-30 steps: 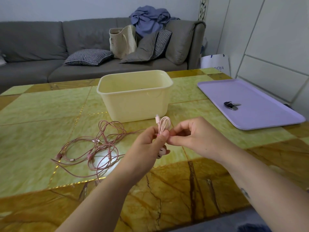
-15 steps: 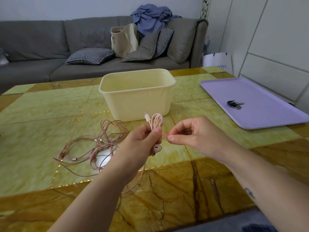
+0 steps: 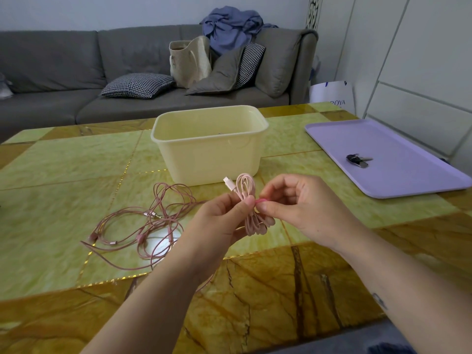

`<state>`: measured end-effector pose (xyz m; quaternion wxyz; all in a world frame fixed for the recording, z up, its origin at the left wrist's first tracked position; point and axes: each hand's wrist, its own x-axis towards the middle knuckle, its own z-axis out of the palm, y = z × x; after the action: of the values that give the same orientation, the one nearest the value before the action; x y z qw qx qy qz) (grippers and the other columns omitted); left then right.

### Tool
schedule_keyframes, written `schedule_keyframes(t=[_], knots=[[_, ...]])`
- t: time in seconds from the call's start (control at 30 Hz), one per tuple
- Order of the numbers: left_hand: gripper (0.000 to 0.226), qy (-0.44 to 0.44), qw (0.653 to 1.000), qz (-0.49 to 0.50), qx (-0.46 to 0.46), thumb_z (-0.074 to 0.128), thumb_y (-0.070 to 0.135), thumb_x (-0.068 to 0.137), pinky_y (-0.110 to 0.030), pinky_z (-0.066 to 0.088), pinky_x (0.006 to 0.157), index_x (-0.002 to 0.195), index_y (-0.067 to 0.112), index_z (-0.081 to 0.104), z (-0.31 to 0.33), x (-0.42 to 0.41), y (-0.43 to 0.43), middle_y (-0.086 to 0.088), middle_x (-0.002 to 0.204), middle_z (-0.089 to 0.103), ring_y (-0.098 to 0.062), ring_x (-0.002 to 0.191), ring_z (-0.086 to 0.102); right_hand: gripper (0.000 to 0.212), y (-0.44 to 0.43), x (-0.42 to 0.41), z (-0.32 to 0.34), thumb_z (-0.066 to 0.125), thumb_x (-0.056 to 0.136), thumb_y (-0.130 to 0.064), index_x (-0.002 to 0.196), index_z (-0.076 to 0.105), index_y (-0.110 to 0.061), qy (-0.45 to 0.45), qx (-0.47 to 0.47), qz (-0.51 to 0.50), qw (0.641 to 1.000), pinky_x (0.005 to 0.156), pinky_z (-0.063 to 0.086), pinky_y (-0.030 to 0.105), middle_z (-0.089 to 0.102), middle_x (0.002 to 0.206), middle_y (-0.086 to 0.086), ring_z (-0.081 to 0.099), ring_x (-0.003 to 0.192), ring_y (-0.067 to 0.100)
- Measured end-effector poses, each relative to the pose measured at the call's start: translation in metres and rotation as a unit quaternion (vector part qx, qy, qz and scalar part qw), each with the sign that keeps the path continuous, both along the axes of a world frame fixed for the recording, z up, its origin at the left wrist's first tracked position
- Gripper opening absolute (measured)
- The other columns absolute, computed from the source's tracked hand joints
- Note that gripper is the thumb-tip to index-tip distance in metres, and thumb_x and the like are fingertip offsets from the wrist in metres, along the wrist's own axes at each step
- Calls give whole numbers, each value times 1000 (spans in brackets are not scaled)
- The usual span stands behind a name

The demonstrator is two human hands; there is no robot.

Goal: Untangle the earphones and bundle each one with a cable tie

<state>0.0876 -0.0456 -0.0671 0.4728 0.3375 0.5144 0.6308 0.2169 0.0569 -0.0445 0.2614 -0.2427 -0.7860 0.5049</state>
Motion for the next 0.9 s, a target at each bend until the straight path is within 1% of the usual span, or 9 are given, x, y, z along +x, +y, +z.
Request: schedule_keyframes(t=[0.1,0.17,0.27,0.37,0.43,0.6,0.7,0.83,0.9], knots=[[43,-22,1000,-2,-1,55,29,81,-31,53,79,109,-5,58,1,2,-1,-19,83,70,-24,77,66,33,1,0,1,74,78,-12,102,59,-28,-12,1,0,1000,73,55,22,74,79,2,70,74,15],[44,-30,1000,6,-4,54,27,83,-27,54,74,111,-7,56,1,3,0,-19,81,69,-22,73,66,29,1,-1,1,74,79,-12,101,61,-27,-20,9,9,1000,74,56,21,74,82,0,70,76,13],[37,-32,999,20,-22,52,24,90,-29,54,76,110,-7,57,0,4,0,-19,81,70,-23,72,66,19,1,-1,1,74,78,-14,95,67,-20,-30,22,25,999,74,56,22,73,83,-3,69,76,10],[35,-59,997,34,-34,54,25,87,-28,56,73,105,-4,59,0,4,1,-12,75,68,-22,67,65,26,0,2,1,79,73,-15,97,69,-21,-42,42,37,998,75,55,21,72,83,-5,68,77,9],[35,-76,996,38,-40,55,26,85,-28,56,71,104,-3,60,0,5,1,-11,74,67,-22,65,65,24,-2,2,0,78,75,-15,97,70,-22,-45,62,33,997,74,54,19,72,83,-5,67,76,6],[38,-73,995,36,-51,51,24,92,-34,51,82,111,-8,58,-1,5,2,-15,77,70,-20,71,66,14,-4,1,-1,75,80,-16,92,72,-20,-31,74,15,997,67,54,16,72,78,-4,67,68,5],[38,-56,996,35,-55,51,25,91,-35,50,84,110,-7,59,-2,5,2,-17,80,70,-22,77,65,13,-3,0,0,73,80,-14,92,73,-20,-29,58,13,998,70,54,16,73,79,-4,68,72,6],[42,-40,997,35,-61,56,31,82,-35,49,83,106,-3,61,-3,5,2,-18,81,70,-20,76,64,15,-1,-1,-3,71,82,-14,97,73,-19,-39,35,10,999,75,54,16,74,85,-4,68,79,5],[37,-36,997,36,-62,56,29,84,-35,49,83,105,-1,62,-3,4,2,-18,83,70,-19,76,66,16,0,-2,-4,70,83,-16,99,72,-19,-44,15,13,999,77,54,17,74,87,-5,69,81,5]])
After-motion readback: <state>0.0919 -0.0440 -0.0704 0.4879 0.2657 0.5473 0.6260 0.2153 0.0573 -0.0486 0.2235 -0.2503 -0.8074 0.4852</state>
